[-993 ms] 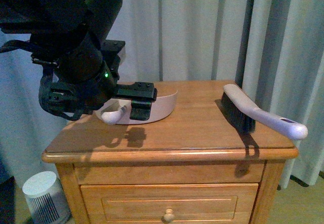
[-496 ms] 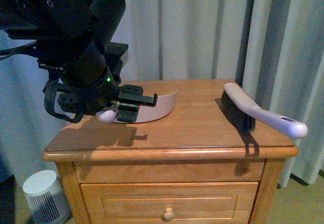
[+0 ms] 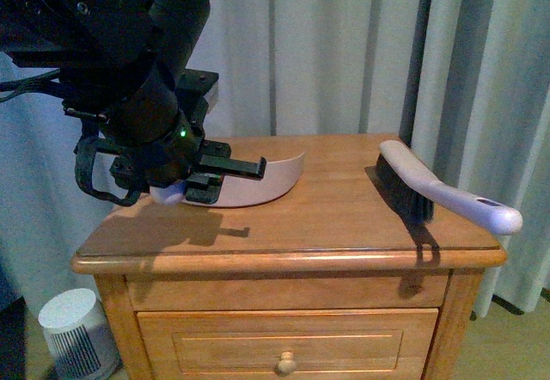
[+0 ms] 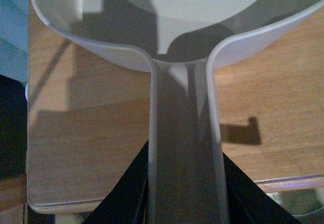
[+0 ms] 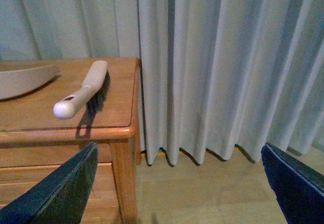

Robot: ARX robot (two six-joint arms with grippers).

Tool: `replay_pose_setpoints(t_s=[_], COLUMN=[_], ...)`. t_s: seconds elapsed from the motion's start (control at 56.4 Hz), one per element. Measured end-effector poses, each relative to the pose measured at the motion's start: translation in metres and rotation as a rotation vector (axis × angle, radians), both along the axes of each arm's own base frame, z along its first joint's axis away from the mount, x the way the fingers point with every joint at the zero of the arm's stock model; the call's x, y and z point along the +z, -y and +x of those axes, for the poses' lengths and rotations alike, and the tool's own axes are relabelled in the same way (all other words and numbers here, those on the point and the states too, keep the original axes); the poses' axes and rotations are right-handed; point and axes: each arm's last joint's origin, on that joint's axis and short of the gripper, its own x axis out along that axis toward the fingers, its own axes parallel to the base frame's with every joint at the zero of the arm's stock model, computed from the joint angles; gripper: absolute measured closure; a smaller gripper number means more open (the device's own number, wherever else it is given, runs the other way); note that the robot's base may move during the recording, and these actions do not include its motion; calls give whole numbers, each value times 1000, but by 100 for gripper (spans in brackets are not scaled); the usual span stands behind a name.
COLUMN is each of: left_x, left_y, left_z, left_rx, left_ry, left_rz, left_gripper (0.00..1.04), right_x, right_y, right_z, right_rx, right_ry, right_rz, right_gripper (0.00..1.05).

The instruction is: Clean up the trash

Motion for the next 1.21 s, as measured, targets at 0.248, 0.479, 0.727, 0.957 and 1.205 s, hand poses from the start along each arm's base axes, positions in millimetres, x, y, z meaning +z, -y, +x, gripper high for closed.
replay_pose_setpoints(t_s=[0.248, 0.479, 0.727, 0.957, 1.205], left_x=[60, 143, 138, 110, 85], left_y=[-17, -63, -103, -117, -129], left_z=[-5, -65, -184, -249, -292], left_rx=[17, 11, -31, -69, -38], left_ry=[240, 699, 837, 826, 790], left_rz=[-66, -128, -157, -169, -187], left_gripper=[77, 77, 77, 77, 77], right_x=[0, 0, 0, 0, 0], right_y=[0, 0, 0, 0, 0], right_z=[0, 0, 0, 0, 0], right_rx=[0, 0, 0, 0, 0], right_ry=[0, 0, 0, 0, 0], right_rz=[0, 0, 0, 0, 0], right_gripper=[7, 7, 7, 7, 7])
